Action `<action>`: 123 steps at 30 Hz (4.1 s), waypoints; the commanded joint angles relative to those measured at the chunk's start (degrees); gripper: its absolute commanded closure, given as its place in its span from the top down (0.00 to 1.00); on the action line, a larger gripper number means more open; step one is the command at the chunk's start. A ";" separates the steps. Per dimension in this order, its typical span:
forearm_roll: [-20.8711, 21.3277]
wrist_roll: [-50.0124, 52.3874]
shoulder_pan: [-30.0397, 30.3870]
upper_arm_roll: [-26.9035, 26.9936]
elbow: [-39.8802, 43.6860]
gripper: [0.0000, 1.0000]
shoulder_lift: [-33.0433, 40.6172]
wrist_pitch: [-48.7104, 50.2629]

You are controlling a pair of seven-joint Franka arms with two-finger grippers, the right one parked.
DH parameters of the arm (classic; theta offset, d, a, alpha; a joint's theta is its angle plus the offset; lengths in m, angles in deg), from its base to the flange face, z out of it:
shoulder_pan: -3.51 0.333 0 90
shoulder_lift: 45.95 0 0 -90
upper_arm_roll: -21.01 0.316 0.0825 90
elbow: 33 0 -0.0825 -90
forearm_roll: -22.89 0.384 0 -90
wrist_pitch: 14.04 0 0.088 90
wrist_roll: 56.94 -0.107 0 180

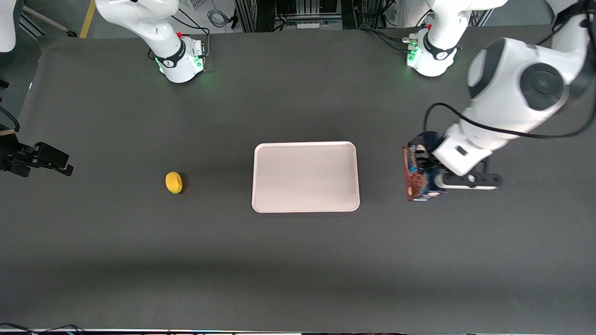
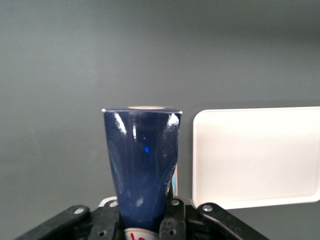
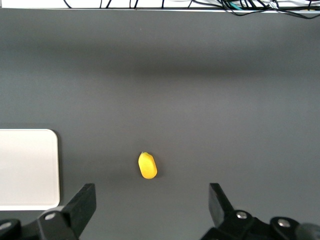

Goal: Place cookie box on tray

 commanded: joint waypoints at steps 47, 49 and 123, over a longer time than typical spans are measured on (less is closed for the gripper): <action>30.36 43.60 -6.01 -15.27 -6.28 0.14 -22.89 -22.70; 30.54 43.60 -6.01 -15.27 -6.28 0.14 -23.16 -22.79; 5.84 -3.23 2.25 3.45 11.47 1.00 -3.13 6.91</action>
